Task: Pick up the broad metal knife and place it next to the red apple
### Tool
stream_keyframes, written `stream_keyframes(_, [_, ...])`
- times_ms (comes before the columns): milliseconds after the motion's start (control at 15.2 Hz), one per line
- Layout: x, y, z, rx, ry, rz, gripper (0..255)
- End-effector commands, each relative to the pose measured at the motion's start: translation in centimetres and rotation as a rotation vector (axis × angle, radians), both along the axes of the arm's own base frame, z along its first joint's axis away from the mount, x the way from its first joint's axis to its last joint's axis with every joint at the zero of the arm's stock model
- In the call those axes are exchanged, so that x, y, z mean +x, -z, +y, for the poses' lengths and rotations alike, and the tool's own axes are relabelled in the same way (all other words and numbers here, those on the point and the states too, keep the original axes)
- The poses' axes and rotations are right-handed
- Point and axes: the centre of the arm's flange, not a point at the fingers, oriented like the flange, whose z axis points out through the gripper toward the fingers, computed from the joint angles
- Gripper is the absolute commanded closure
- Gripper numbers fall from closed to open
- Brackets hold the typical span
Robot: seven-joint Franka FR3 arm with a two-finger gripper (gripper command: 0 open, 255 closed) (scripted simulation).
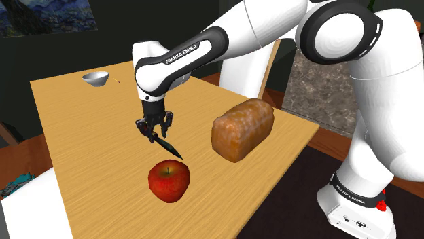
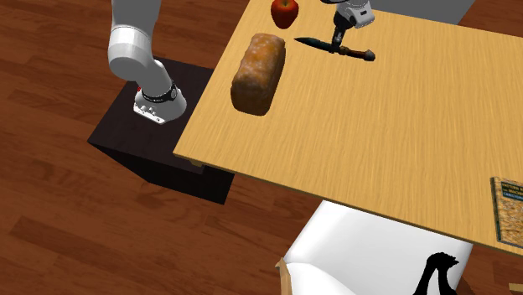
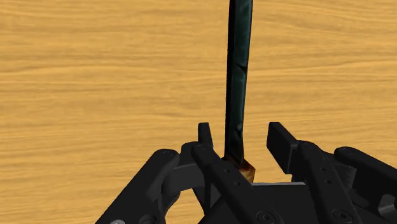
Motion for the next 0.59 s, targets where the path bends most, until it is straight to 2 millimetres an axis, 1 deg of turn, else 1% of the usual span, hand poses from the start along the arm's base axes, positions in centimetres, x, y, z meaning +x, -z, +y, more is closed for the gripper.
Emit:
stream_keyframes(0, [0.0, 0.0, 0.0, 0.0, 0.0, 0.0, 0])
stream_keyframes(264, [0.0, 0.0, 0.0, 0.0, 0.0, 0.0, 0])
stream_keyframes(462, [0.2, -3.9, -0.5, 0.0, 0.0, 0.0, 0])
stream_keyframes(528, [0.2, -5.0, -0.6, 0.0, 0.0, 0.0, 0])
